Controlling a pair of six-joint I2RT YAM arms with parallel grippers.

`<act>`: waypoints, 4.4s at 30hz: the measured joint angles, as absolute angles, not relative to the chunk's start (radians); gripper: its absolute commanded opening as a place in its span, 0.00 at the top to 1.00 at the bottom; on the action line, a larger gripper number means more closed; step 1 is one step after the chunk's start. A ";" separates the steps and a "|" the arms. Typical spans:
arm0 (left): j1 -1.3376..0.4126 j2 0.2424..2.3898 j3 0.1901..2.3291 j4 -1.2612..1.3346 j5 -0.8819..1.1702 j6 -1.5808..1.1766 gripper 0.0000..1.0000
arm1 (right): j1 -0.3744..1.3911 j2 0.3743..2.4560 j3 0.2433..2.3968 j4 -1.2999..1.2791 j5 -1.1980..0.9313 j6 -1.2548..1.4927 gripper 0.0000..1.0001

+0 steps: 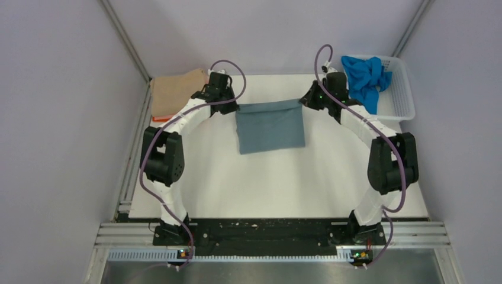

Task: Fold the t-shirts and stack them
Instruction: Fold the long partially folded tshirt into a neat square, then put the neatly folded tshirt into the corner of the board with the left arm

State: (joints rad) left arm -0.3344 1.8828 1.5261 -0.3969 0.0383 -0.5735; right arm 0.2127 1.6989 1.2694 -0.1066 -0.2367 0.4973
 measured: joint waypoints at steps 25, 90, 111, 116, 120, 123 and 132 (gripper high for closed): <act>-0.199 2.117 1.742 -0.439 0.124 -0.570 0.01 | 0.154 2.037 1.481 0.019 -0.329 0.429 0.01; -0.275 2.101 2.100 -0.557 -0.715 0.118 1.00 | 0.164 1.314 0.759 0.035 -0.108 0.313 0.01; -0.236 2.132 2.276 -0.521 -0.727 0.257 1.00 | 0.164 1.338 0.759 0.006 -0.050 0.305 0.01; -0.236 2.113 2.275 -0.500 -0.735 0.264 1.00 | 0.164 1.343 0.759 0.007 -0.049 0.303 0.01; -0.231 2.097 2.263 -0.455 -0.757 0.286 1.00 | 0.163 1.356 0.759 0.006 -0.046 0.303 0.01; -0.221 2.096 2.257 -0.439 -0.762 0.291 1.00 | 0.164 1.359 0.759 0.006 -0.045 0.303 0.01; -0.184 2.096 2.139 -0.378 -0.810 0.290 1.00 | 0.164 1.391 0.759 0.006 -0.041 0.304 0.01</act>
